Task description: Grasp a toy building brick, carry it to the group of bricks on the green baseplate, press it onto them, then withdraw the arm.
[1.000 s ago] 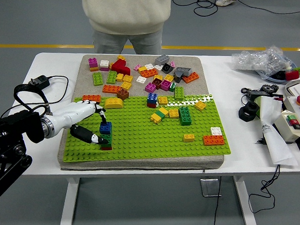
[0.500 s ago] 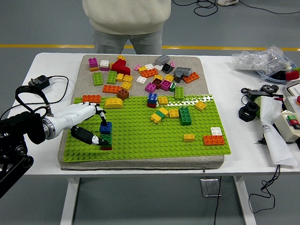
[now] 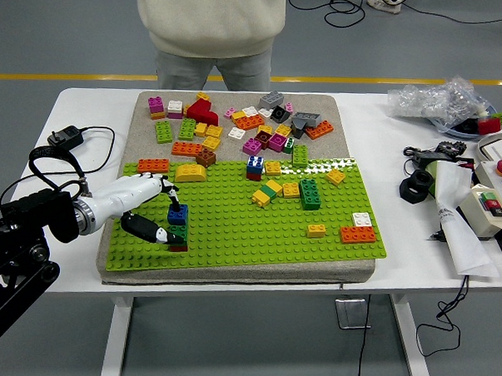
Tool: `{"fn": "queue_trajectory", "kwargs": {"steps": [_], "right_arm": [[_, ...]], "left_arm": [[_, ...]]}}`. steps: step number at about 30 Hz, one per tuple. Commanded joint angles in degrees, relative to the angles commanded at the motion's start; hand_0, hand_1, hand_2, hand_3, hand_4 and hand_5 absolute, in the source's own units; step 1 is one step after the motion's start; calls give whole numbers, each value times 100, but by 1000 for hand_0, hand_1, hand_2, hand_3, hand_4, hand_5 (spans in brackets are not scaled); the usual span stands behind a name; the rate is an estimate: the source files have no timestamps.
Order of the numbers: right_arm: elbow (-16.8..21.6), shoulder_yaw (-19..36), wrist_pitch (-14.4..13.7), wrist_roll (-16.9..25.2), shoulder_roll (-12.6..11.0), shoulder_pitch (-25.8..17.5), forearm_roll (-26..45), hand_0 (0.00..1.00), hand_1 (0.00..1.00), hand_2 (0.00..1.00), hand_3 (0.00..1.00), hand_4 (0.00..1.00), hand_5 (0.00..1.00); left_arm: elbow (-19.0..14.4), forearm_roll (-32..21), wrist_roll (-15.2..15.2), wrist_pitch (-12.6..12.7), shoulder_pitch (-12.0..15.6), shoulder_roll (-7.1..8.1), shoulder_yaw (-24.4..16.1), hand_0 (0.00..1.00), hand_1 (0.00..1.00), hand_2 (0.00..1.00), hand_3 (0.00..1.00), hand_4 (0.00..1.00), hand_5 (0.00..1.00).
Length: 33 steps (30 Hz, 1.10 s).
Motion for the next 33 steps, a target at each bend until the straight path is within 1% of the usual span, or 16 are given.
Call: {"fn": "queue_trajectory", "kwargs": {"steps": [10, 26, 29, 33], "right_arm": [[0, 0, -5, 2, 2, 7, 10, 771, 686, 737, 760, 998, 765], [0, 3, -1, 0, 3, 2, -10, 770, 686, 737, 761, 998, 765], [0, 2, -1, 0, 7, 2, -9, 770, 686, 737, 761, 998, 765], [0, 3, 0, -2, 15, -6, -13, 771, 686, 737, 761, 998, 766]], "left_arm": [[14, -3, 6, 2, -25, -33, 25, 998, 998, 898, 600, 998, 491], [191, 51, 14, -2, -27, -42, 106, 998, 998, 896, 599, 998, 482], [168, 35, 10, -15, -26, -36, 76, 998, 998, 896, 599, 998, 482], [20, -56, -1, -25, -16, -4, -61, 998, 998, 889, 599, 998, 480]]}}
